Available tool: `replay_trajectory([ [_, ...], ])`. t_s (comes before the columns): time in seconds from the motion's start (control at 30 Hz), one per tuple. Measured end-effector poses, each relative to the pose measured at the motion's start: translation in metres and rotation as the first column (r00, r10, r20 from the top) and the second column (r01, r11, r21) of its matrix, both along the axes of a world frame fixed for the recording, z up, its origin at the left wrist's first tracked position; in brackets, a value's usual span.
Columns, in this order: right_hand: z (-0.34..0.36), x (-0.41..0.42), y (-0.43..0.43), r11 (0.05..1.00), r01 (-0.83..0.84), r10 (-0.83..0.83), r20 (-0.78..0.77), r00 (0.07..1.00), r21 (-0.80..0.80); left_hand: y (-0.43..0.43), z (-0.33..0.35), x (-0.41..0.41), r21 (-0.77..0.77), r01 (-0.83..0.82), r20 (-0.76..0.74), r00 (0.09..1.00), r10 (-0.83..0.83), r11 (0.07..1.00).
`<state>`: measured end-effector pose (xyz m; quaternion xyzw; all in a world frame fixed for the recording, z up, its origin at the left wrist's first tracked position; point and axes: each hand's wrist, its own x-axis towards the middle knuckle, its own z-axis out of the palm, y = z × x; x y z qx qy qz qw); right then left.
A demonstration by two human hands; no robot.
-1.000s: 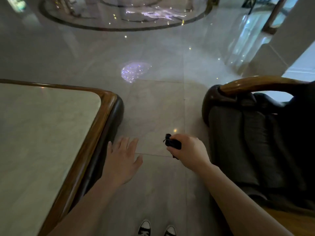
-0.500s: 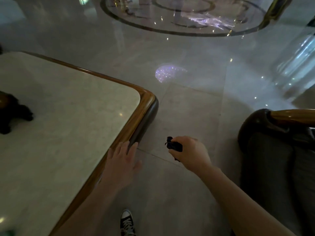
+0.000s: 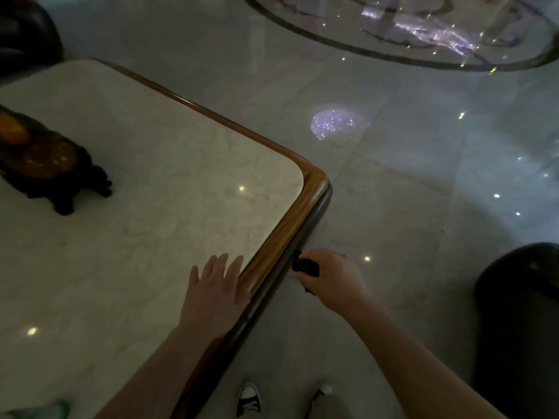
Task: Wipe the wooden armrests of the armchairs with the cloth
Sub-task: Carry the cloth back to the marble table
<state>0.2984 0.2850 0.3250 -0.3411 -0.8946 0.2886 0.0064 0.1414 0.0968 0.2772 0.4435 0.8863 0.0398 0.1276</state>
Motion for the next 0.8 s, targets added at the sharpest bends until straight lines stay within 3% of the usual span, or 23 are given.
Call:
replay_trajectory([
  [0.37, -0.073, -0.12, 0.082, 0.961, -0.255, 0.26, 0.035, 0.965, -0.11, 0.052, -0.058, -0.069, -0.074, -0.242, 0.022, 0.969, 0.244, 0.967],
  [0.53, -0.135, -0.17, 0.125, 0.939, -0.282, 0.307, 0.107, 0.946, -0.195, 0.087, -0.111, -0.106, -0.098, -0.332, 0.037, 0.941, 0.337, 0.938],
  [0.8, -0.262, -0.258, 0.143, 0.93, -0.317, 0.341, 0.109, 0.934, -0.188, 0.116, -0.237, -0.171, -0.114, -0.401, 0.069, 0.909, 0.41, 0.909],
])
